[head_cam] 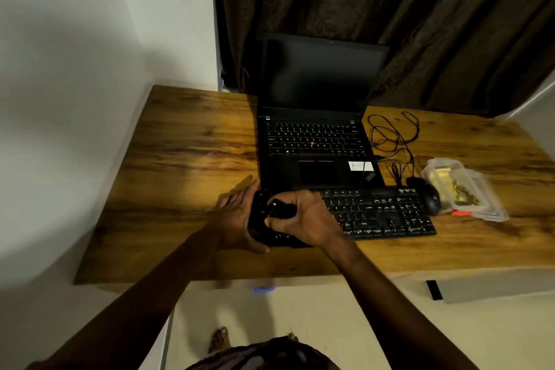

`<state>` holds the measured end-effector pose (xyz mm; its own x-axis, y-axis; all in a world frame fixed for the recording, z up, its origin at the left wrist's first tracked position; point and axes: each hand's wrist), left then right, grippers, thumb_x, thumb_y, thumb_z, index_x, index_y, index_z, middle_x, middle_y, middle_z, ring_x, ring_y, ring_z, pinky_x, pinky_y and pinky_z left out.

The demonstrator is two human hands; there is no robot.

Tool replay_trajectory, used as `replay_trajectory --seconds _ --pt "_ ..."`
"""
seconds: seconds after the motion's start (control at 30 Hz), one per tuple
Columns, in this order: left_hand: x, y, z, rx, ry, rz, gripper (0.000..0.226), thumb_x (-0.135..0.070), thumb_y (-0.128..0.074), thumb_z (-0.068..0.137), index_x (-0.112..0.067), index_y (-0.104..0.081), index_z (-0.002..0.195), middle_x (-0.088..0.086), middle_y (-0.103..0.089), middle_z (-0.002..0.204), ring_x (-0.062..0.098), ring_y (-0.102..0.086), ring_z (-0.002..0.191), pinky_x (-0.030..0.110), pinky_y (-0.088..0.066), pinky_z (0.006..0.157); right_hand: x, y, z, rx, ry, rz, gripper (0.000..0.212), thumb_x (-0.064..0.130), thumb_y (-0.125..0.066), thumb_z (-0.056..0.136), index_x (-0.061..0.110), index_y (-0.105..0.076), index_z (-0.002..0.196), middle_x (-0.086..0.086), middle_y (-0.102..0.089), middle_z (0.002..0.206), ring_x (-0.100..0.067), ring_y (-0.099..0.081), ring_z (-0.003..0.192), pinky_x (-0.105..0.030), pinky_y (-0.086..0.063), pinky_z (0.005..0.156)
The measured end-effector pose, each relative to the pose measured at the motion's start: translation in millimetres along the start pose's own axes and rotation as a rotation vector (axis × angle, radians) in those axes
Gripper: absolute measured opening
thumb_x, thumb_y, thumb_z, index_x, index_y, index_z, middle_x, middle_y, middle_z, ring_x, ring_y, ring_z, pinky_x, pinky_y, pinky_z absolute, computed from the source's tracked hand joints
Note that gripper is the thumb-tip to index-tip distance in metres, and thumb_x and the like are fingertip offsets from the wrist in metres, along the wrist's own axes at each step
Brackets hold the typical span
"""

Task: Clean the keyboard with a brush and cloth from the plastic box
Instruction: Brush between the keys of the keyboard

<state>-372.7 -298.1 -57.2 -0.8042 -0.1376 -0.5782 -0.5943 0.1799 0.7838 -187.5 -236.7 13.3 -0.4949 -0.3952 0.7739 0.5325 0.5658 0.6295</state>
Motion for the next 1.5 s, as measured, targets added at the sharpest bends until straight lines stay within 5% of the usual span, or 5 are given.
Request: replay_trajectory --seconds 0.17,0.6,0.93,1.23,1.5 --pt "-1.3 -0.6 -1.2 -0.012 0.012 0.000 0.154 -0.063 -0.088 0.050 -0.024 0.018 0.155 0.000 -0.002 0.166 0.016 -0.003 0.150 0.038 -0.004 0.118 -6.5 2.6 -2.8 -0.140 -0.070 0.000 0.010 0.021 -0.083 0.077 0.021 -0.077 0.086 0.011 -0.072 0.075 0.003 -0.068 0.071 -0.014 -0.053 0.063" --pt "4.9 -1.2 1.4 -0.009 0.011 0.017 0.155 -0.074 -0.083 0.045 -0.030 0.017 0.155 -0.001 -0.002 0.166 0.018 -0.004 0.151 0.040 -0.003 0.119 -0.7 -9.1 -13.3 -0.215 -0.172 -0.057 0.013 0.029 -0.079 0.075 0.023 -0.076 0.086 0.009 -0.074 0.077 -0.002 -0.070 0.072 -0.032 -0.061 0.069" --pt "3.5 -1.7 2.3 -0.021 -0.024 0.044 0.156 -0.072 -0.085 0.043 -0.024 0.011 0.156 -0.002 0.002 0.166 0.017 -0.001 0.151 0.041 -0.004 0.119 9.8 -23.6 -22.4 -0.166 -0.213 -0.018 0.022 0.030 -0.080 0.076 0.026 -0.077 0.098 0.008 -0.076 0.088 -0.003 -0.070 0.082 -0.027 -0.061 0.077" --pt "8.5 -0.1 2.5 0.010 -0.022 -0.024 0.158 -0.077 -0.084 0.040 -0.028 0.010 0.157 -0.006 0.001 0.166 0.014 -0.001 0.151 0.035 0.003 0.116 -7.0 -6.0 -27.4 -0.339 -0.333 -0.211 0.029 0.045 -0.075 0.074 0.026 -0.075 0.097 0.005 -0.075 0.084 -0.016 -0.071 0.085 -0.034 -0.060 0.078" --pt "10.5 -1.3 4.8 -0.001 -0.016 -0.010 0.159 -0.084 -0.078 0.034 -0.031 0.009 0.156 -0.006 -0.002 0.166 0.015 -0.003 0.151 0.046 -0.005 0.122 -4.4 -4.8 -27.7 -0.281 -0.306 -0.044 0.022 0.037 -0.080 0.074 0.027 -0.077 0.093 0.009 -0.075 0.082 -0.005 -0.071 0.079 -0.032 -0.062 0.075"
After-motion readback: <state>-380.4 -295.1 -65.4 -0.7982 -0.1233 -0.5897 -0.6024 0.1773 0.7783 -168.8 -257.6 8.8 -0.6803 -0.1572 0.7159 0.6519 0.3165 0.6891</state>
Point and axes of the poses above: each hand's wrist, its own z-axis towards the middle knuckle, its own y-axis out of the back of the hand, x = y × z
